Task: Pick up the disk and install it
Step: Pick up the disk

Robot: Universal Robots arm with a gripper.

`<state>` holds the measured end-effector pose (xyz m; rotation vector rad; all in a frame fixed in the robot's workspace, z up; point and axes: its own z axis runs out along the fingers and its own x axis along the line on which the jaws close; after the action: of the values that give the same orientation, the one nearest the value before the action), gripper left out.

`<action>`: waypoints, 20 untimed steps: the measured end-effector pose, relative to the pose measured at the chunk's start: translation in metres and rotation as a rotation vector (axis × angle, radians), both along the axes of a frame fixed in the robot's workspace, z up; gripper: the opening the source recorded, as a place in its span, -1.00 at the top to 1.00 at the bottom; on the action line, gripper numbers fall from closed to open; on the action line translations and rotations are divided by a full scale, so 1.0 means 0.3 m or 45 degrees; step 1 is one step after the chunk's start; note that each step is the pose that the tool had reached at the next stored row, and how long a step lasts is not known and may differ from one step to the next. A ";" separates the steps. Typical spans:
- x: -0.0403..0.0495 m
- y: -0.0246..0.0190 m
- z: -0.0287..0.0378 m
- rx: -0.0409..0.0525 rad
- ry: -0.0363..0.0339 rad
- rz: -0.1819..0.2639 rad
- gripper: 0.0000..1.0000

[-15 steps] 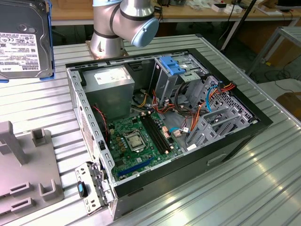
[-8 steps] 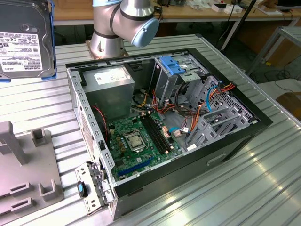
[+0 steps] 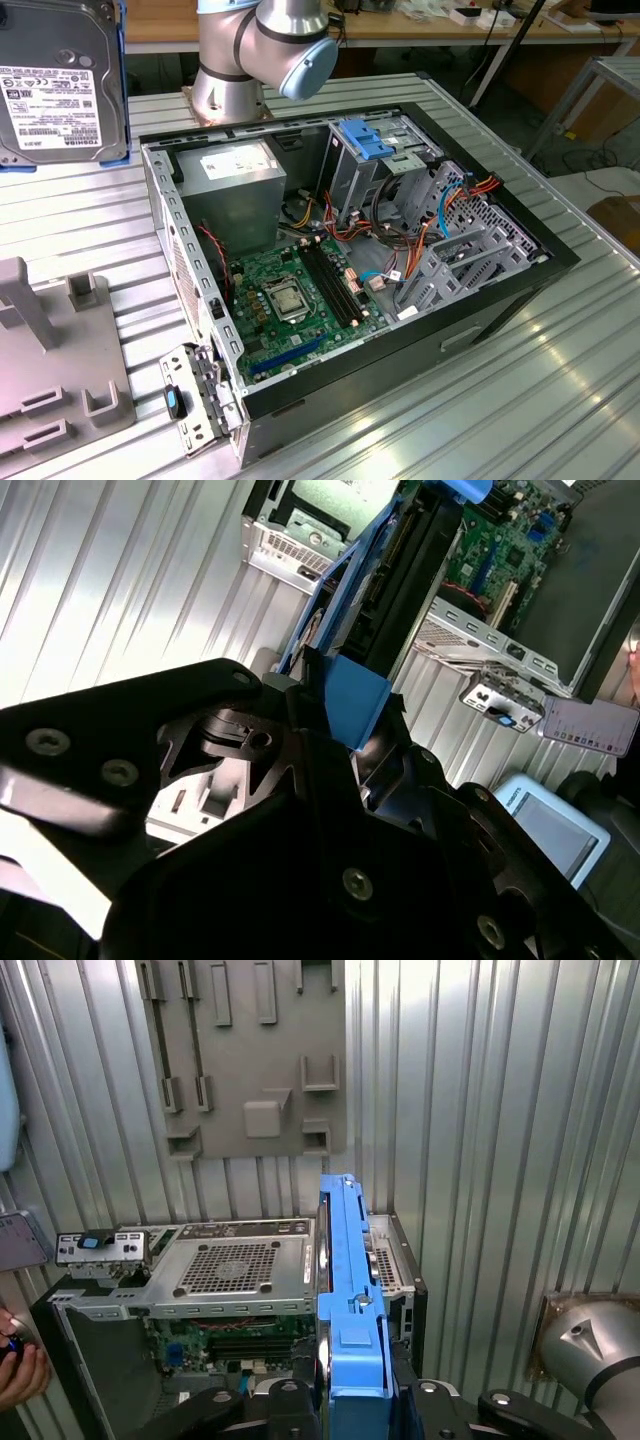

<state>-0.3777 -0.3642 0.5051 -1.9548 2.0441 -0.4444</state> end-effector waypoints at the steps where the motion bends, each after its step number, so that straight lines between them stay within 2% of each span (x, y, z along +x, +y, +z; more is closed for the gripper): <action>1: 0.002 0.000 0.000 0.000 -0.0013 0.000 0.26; 20: 0.059 0.000 -0.004 0.000 -0.0220 0.000 0.26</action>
<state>-0.3600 -0.3642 0.5040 -1.9441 2.0336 -0.4597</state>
